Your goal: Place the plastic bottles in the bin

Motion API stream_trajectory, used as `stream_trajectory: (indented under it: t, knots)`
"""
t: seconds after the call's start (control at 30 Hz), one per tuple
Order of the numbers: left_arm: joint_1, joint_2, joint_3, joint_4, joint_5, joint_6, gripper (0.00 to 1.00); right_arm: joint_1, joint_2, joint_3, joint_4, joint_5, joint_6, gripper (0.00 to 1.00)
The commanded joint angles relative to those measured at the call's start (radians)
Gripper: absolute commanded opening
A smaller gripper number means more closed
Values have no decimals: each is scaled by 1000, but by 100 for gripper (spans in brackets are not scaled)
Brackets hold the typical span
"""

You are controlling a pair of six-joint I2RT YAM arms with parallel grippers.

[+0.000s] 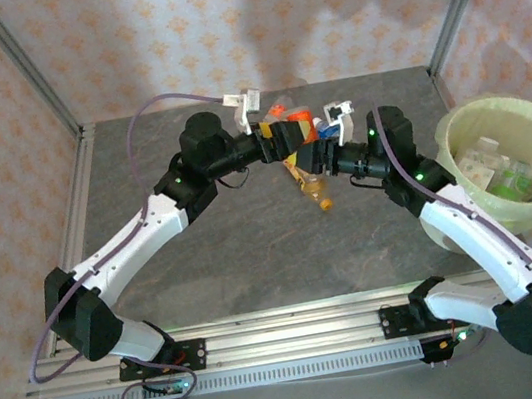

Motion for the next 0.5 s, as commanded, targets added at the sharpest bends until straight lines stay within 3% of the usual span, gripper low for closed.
stream_trajectory:
  t: [0.0, 0.1, 0.27, 0.47]
  knots:
    - [-2, -60, 22, -109, -120, 50, 100, -2, -22, 65, -199, 267, -72, 36]
    - [-1, -91, -5, -149, -248, 47, 100, -4, -27, 75, -273, 375, -89, 36]
    - [2, -113, -32, -356, -600, -25, 100, -15, -59, 117, -323, 577, -115, 36]
    - [4, -118, -94, -498, -832, -122, 100, -78, -140, 115, -216, 734, -183, 37]
